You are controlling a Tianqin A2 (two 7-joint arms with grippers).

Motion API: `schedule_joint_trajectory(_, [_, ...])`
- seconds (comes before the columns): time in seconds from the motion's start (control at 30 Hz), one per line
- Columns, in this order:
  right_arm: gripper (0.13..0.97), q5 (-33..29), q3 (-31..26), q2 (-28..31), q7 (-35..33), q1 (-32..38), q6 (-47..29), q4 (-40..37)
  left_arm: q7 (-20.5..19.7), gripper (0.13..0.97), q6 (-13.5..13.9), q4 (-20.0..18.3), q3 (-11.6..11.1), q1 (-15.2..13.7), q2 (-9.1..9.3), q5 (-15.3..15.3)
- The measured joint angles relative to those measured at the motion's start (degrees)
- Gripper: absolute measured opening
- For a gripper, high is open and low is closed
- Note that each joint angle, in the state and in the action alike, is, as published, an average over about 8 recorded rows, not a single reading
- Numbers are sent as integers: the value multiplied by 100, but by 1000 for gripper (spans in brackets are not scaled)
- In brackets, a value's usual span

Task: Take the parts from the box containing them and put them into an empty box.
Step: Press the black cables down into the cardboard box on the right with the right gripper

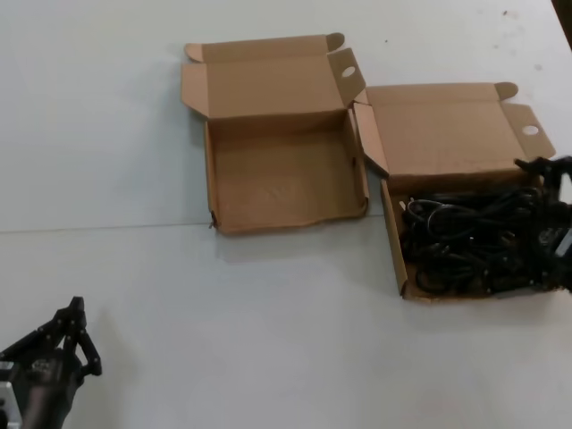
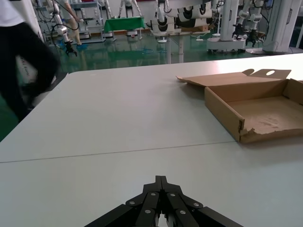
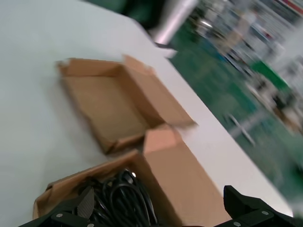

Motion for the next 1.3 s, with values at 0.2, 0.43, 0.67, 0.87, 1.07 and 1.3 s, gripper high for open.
schedule_joint_trajectory(0.2, [966, -1601, -182, -78, 0, 585, -972, -267, 0, 157, 0, 0, 0, 0, 0, 0])
schedule_joint_trajectory(0.43, [966, -2782, -214, -336, 0, 945, -1595, -525, 0, 156, 0, 0, 0, 0, 0, 0])
schedule_joint_trajectory(0.67, [966, -3028, -217, -688, 0, 1136, -1897, -854, 0, 156, 0, 0, 0, 0, 0, 0])
schedule_joint_trajectory(0.87, [966, -3070, -217, -1028, 0, 1257, -2169, -1243, 0, 156, 0, 0, 0, 0, 0, 0])
schedule_joint_trajectory(1.07, [966, -3106, -217, -1329, 0, 1368, -2375, -1628, 0, 156, 0, 0, 0, 0, 0, 0])
schedule_joint_trajectory(1.3, [966, -3160, -217, -1547, 0, 1460, -2518, -1959, 0, 156, 0, 0, 0, 0, 0, 0])
